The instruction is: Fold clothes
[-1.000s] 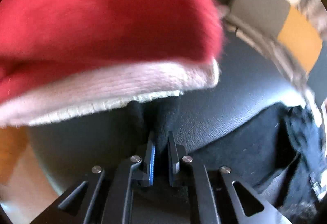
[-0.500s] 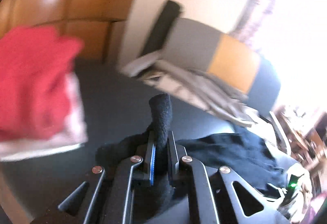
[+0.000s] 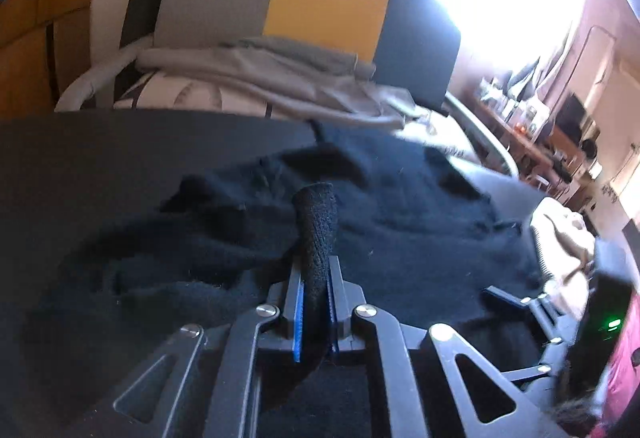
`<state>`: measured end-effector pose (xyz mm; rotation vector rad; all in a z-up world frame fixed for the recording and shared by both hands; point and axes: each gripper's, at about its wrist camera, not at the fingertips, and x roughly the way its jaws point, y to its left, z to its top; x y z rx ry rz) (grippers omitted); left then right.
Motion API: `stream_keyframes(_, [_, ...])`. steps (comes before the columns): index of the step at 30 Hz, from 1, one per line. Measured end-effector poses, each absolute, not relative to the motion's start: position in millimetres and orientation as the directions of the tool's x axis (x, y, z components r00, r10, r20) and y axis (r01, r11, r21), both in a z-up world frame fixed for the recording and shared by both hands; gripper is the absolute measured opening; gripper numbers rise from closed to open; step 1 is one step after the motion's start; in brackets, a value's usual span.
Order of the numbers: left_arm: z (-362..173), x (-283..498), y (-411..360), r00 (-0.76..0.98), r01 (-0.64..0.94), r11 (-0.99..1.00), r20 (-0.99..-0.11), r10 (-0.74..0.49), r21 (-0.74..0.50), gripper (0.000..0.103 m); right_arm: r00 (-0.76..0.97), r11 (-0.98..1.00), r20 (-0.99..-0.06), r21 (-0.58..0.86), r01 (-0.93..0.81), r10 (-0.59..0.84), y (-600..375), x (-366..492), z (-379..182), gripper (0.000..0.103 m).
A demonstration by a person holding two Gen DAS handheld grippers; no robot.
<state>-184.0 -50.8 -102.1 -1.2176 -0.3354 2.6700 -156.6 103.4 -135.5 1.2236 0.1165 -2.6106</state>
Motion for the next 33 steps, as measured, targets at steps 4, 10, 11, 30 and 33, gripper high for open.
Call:
stream_keyframes(4, [-86, -163, -68, -0.677, -0.066, -0.944, -0.681, 0.280, -0.323, 0.018, -0.610, -0.958, -0.757, 0.076, 0.275, -0.235, 108, -156, -132, 0.096])
stream_keyframes(10, [-57, -108, -112, -0.744, -0.005, -0.925, -0.617, 0.257, -0.379, 0.019, -0.593, -0.906, -0.689, 0.256, 0.338, -0.416, 114, -148, -108, 0.074])
stream_keyframes(11, [-58, -96, -118, -0.749, 0.010, -0.924, -0.615, 0.246, -0.383, 0.019, -0.581, -0.886, -0.672, 0.304, 0.351, -0.460, 113, -148, -104, 0.065])
stream_keyframes(30, [-133, -35, -108, -0.658, 0.014, -0.904, -0.685, 0.313, -0.426, 0.019, -0.380, -0.677, -0.579, 0.703, 0.216, -0.722, 39, -199, -142, 0.007])
stream_keyframes(33, [-134, -33, -112, -0.661, 0.017, -0.896, -0.677, 0.323, -0.444, 0.019, -0.386, -0.715, -0.611, 0.657, 0.239, -0.691, 28, -201, -133, 0.007])
